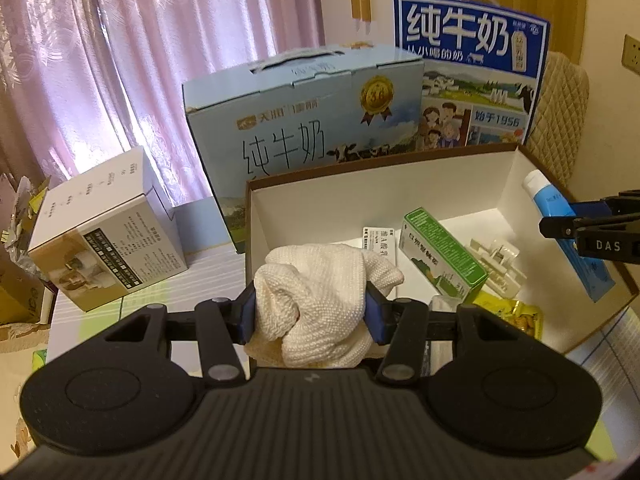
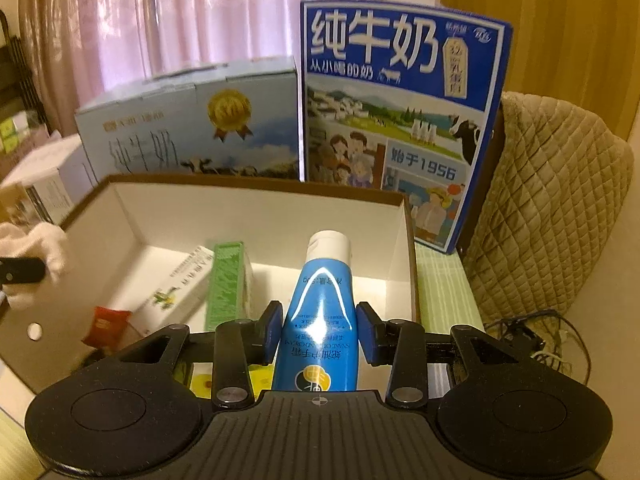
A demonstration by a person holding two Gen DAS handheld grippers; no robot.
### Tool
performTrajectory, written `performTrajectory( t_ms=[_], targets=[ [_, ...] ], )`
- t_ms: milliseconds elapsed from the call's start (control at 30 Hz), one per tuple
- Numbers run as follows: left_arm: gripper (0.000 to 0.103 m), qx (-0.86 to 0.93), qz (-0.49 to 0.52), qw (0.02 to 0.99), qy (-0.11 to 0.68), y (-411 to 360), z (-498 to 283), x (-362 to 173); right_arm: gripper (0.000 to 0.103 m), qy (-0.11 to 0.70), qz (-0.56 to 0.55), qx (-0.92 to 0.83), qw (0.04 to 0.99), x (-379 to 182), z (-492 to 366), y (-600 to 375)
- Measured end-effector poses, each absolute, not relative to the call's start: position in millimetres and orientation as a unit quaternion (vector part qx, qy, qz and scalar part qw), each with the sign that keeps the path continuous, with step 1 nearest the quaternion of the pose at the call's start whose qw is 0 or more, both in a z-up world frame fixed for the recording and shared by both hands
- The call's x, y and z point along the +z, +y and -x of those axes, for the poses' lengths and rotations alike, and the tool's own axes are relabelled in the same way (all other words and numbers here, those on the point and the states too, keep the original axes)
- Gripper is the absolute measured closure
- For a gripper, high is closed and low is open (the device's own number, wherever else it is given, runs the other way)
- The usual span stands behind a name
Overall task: Organize objects
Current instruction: 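Carry the cloth and blue tube over the brown box with both tools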
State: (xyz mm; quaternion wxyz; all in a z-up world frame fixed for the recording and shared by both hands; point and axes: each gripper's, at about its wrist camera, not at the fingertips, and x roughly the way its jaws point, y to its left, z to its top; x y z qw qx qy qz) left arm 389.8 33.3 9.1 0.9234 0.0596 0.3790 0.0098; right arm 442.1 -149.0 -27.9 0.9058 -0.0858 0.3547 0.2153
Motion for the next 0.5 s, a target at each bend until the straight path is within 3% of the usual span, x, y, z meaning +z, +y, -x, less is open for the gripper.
performTrajectory(
  t_ms=[500],
  targets=[
    [0.055,0.006,-0.076,0.918,0.389,30,-427,-10,0.066,0.352,0.142,0.196,0.904,-51,-475,-136]
  ],
)
